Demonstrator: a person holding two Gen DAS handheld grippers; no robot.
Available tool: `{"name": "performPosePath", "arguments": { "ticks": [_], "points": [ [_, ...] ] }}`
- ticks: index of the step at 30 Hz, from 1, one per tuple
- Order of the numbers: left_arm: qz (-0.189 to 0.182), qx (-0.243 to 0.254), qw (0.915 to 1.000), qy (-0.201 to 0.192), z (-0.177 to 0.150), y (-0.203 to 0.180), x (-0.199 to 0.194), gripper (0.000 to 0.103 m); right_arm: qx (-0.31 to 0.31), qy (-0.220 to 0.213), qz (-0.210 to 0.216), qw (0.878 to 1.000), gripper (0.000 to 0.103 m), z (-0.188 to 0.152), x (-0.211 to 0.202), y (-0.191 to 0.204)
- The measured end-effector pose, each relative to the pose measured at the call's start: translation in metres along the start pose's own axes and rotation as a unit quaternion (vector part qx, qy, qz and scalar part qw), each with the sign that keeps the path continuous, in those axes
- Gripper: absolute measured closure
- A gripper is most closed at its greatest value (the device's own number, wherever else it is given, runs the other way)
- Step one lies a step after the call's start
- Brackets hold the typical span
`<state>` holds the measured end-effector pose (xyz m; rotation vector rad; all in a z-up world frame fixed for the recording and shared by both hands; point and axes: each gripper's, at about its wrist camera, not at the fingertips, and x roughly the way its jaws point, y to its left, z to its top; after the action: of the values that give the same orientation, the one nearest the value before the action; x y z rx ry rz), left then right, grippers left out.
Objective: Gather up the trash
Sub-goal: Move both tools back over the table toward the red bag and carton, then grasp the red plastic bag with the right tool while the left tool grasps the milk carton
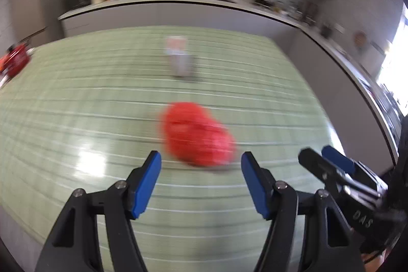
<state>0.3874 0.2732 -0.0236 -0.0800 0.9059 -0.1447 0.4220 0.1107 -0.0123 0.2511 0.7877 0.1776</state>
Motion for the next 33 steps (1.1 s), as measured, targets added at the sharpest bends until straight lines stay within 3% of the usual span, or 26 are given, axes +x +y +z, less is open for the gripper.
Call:
{"name": "performPosePath", "arguments": {
  "ticks": [7, 17, 19, 20, 21, 26, 33],
  "points": [
    [0.030, -0.044, 0.9985, -0.008, 0.025, 0.054, 0.014, 0.037, -0.059, 0.048, 0.027, 0.997, 0.028, 0.010, 0.065, 0.068],
    [0.056, -0.067, 0.9962, -0.005, 0.041, 0.079, 0.044, 0.037, -0.108, 0.120, 0.091, 0.983, 0.028, 0.027, 0.151, 0.081],
    [0.053, -0.073, 0.9959, -0.001, 0.043, 0.079, 0.046, 0.037, -0.114, 0.130, 0.099, 0.980, 0.041, 0.024, 0.157, 0.082],
    [0.052, -0.075, 0.9959, 0.000, 0.044, 0.079, 0.049, 0.037, -0.121, 0.128, 0.096, 0.980, 0.056, 0.024, 0.158, 0.083],
    [0.050, -0.072, 0.9961, 0.003, 0.047, 0.077, 0.051, 0.037, -0.127, 0.128, 0.095, 0.979, 0.058, 0.025, 0.158, 0.084],
    [0.031, -0.048, 0.9983, 0.009, 0.066, 0.065, 0.063, 0.037, -0.097, 0.094, 0.071, 0.988, 0.061, 0.043, 0.148, 0.068],
    [-0.002, -0.004, 0.9999, 0.012, 0.104, 0.037, 0.091, 0.037, -0.011, 0.019, -0.014, 1.000, 0.061, 0.091, 0.127, 0.029]
  ]
}}
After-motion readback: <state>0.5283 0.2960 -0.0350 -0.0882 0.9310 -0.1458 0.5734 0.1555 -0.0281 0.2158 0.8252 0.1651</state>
